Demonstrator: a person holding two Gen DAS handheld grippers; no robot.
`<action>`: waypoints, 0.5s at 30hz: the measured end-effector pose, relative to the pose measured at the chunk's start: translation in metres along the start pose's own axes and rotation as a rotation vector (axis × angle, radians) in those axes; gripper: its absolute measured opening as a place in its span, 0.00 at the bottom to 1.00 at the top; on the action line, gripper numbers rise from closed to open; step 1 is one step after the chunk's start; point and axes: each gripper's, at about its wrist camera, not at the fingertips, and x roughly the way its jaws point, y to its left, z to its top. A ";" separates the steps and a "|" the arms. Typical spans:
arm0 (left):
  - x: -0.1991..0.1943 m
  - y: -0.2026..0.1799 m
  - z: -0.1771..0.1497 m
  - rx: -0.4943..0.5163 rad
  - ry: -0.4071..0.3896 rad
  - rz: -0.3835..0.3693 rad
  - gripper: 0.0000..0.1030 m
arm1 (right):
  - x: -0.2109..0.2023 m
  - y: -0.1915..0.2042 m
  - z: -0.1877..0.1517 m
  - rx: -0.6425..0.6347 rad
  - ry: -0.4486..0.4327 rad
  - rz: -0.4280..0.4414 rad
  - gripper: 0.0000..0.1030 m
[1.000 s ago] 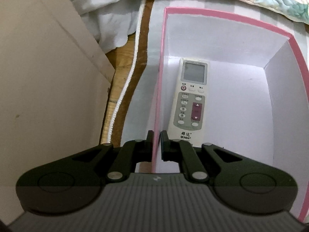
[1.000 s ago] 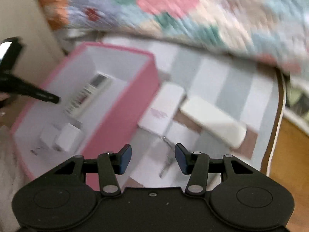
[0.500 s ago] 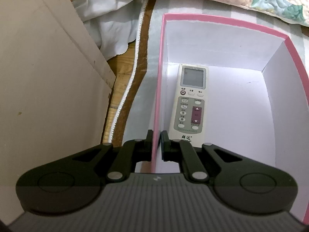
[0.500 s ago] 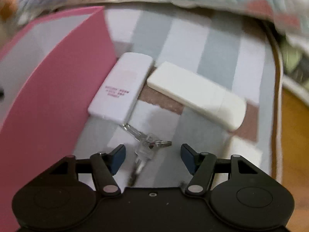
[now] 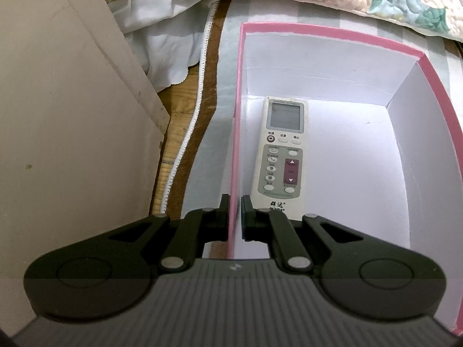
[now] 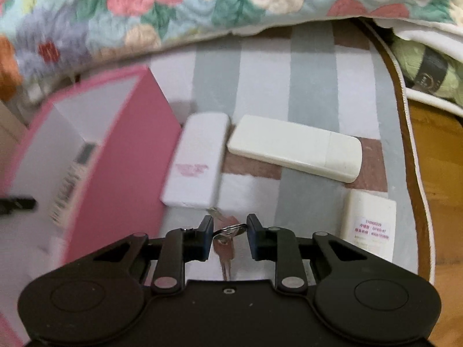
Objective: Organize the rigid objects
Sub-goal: 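Carry the keys with the right gripper over the pink box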
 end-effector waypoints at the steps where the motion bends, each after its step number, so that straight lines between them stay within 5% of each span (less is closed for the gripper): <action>1: 0.000 0.001 0.000 -0.012 0.001 -0.005 0.06 | -0.005 0.001 0.001 0.011 -0.011 0.015 0.28; 15: 0.001 0.004 0.000 -0.022 0.006 -0.023 0.05 | -0.083 0.044 0.024 -0.033 -0.171 0.140 0.29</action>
